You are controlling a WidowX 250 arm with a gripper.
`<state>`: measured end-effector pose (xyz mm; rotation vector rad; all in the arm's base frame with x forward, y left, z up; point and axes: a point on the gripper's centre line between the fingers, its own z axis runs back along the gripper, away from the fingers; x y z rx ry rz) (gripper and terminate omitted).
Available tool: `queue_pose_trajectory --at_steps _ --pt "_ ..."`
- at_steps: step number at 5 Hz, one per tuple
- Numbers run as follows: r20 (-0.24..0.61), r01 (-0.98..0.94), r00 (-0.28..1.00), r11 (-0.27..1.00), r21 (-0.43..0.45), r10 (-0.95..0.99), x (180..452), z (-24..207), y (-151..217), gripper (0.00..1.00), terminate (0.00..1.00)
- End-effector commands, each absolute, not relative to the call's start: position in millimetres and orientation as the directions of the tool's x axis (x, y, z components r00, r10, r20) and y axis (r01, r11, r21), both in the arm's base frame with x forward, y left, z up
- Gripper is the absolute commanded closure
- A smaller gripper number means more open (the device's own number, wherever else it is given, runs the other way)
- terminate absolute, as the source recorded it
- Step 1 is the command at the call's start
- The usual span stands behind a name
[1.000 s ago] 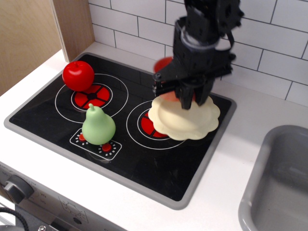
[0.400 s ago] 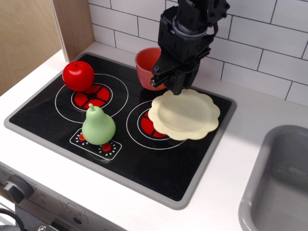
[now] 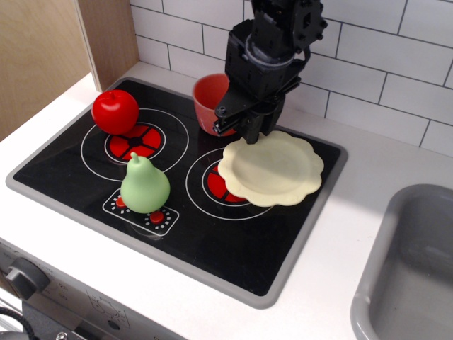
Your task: Take cup off plate
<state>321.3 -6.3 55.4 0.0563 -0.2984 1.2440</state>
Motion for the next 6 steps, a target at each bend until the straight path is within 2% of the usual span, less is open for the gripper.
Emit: queue_pose_trajectory --at_steps 1,3,4,5,6 --pt "0.270 -0.937 0.273 0.319 -0.141 0.923 320 67 2 0.00 0.00" --pt "0.265 -0.926 0.283 0.334 -0.174 0.922 314 82 3 0.00 0.00" --pt "0.274 -0.904 0.330 0.386 -0.184 0.903 305 86 -5 0.00 0.00" --pt "0.326 -0.863 0.387 0.463 -0.201 0.862 294 93 -12 0.00 0.00" --pt "0.325 -0.821 0.461 0.536 -0.198 0.826 279 97 -24 0.00 0.00"
